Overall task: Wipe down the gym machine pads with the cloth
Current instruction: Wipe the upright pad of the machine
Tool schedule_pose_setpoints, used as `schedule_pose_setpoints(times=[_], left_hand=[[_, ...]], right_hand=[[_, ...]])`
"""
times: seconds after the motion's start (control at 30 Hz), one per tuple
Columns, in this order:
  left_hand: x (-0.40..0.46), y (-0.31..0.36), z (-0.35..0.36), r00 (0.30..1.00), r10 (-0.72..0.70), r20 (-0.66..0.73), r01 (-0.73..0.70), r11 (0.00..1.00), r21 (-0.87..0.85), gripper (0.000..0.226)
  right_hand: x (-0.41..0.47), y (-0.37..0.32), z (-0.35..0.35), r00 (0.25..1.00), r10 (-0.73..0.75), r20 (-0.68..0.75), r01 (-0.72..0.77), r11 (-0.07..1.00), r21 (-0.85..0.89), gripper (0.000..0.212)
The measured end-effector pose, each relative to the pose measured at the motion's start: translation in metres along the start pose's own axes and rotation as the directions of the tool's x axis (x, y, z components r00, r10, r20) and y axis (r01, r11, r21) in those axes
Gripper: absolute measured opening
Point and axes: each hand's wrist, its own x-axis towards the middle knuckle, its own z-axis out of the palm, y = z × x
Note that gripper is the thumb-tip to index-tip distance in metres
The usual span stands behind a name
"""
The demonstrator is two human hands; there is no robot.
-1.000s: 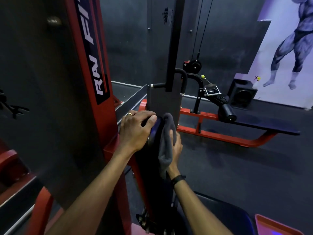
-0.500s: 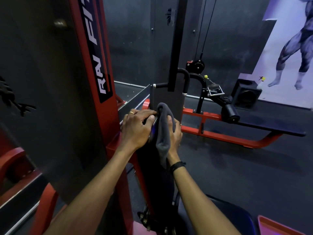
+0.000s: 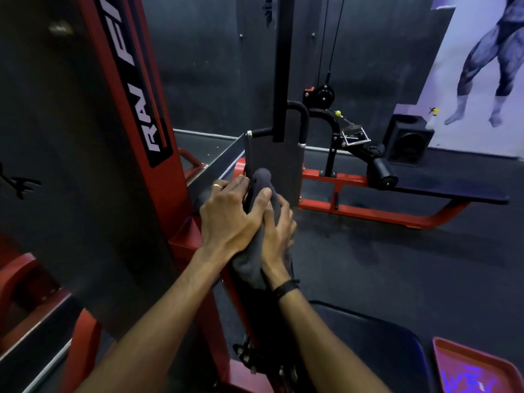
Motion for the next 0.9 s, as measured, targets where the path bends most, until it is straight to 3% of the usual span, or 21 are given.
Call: schedule_pose_setpoints(times=[0.1,0.23,0.33,0.43,0.53,0.67,0.77,0.9], left_hand=[[0.003,-0.008,0.002,0.999,0.018,0.041,-0.019,1.000,0.023,0.079],[0.003,-0.013,0.006,0.992,0.066,0.105,-0.075,0.994,0.075,0.081],[0.004,-0.014,0.006,0.990,0.089,0.109,-0.100,0.990,0.095,0.081],[0.004,-0.013,0.007,0.989,0.101,0.108,-0.112,0.988,0.104,0.082],[0.003,-0.014,0.006,0.985,0.121,0.121,-0.133,0.986,0.102,0.081],[0.003,-0.016,0.006,0.985,0.129,0.111,-0.133,0.991,0.033,0.074],[0.002,-0.015,0.006,0.989,0.121,0.083,-0.121,0.993,-0.004,0.069],[0.002,-0.015,0.007,0.990,0.118,0.073,-0.118,0.993,-0.008,0.069]], right_hand=[[0.020,0.022,-0.002,0.998,0.028,0.054,-0.027,0.999,-0.026,0.057],[0.025,0.072,-0.019,0.970,0.182,0.164,-0.165,0.980,-0.110,0.073],[-0.004,0.092,-0.025,0.964,0.260,0.050,-0.253,0.960,-0.121,0.064],[-0.042,0.080,-0.017,0.975,0.215,-0.059,-0.216,0.976,-0.018,0.080],[-0.050,0.046,-0.009,0.983,0.180,-0.031,-0.179,0.983,0.032,0.066],[-0.015,0.016,-0.002,0.998,0.057,0.008,-0.057,0.998,0.009,0.073],[0.012,0.022,-0.006,0.996,0.081,0.029,-0.081,0.997,0.016,0.059],[0.017,0.056,-0.014,0.983,0.184,0.025,-0.184,0.983,-0.007,0.061]])
